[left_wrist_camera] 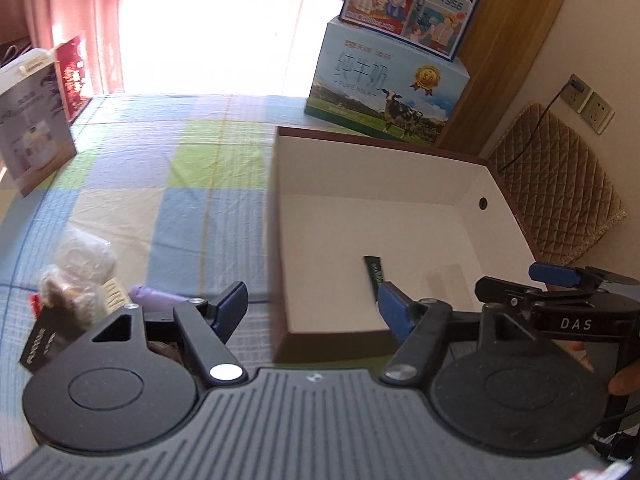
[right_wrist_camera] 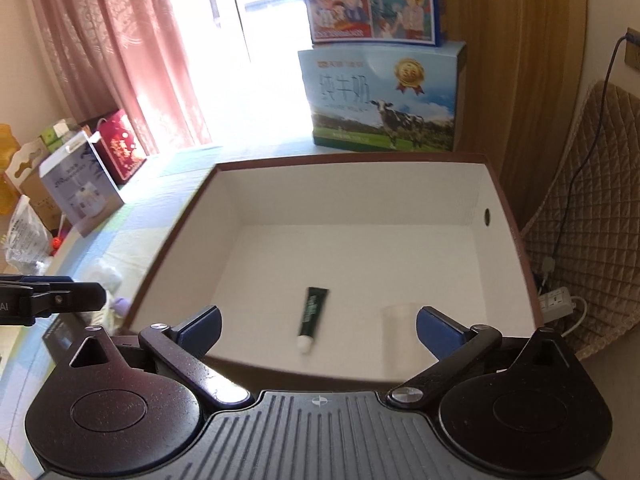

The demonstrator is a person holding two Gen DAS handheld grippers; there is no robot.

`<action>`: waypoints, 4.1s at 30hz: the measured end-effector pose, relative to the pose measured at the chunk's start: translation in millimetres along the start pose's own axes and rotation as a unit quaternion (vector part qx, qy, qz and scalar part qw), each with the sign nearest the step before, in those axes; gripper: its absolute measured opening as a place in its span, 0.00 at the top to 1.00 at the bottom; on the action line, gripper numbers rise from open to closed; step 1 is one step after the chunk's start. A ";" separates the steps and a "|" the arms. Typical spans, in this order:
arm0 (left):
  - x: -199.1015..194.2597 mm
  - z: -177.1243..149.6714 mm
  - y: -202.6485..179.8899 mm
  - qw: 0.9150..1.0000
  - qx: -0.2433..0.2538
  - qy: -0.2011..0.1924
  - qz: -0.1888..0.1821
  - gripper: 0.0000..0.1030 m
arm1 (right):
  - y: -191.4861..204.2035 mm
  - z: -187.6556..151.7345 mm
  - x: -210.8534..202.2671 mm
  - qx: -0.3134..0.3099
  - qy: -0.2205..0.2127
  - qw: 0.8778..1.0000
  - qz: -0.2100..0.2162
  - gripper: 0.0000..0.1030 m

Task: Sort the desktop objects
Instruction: 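Move the left tool to the black FLYCO box and grasp it, then grasp the white pill bottle with the right tool while the left tool holds the FLYCO box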

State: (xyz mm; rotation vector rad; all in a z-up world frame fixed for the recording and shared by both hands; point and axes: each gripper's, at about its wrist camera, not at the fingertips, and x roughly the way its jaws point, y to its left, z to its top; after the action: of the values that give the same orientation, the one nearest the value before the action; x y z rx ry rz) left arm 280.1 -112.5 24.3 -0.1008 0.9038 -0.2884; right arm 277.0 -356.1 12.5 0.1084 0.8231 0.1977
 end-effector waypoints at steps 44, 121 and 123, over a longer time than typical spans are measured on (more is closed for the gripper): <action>71.8 -54.0 213.5 0.944 -0.251 0.100 0.190 0.03 | 66.2 -104.0 49.3 0.036 0.130 0.991 -0.001 0.02; 18.7 -137.1 271.0 0.981 -0.017 0.128 0.143 0.26 | 190.4 -135.3 118.4 -0.058 0.093 0.994 -0.021 0.77; 16.9 -143.1 258.5 0.982 -0.009 0.134 0.134 0.26 | 185.7 -138.4 112.8 -0.057 0.096 0.993 -0.022 0.77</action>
State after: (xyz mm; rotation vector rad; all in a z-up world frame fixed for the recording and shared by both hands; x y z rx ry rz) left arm 230.2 134.8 -130.3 0.0457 1.1750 -0.0420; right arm 225.1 -147.7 -129.9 -0.0368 1.0031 0.2146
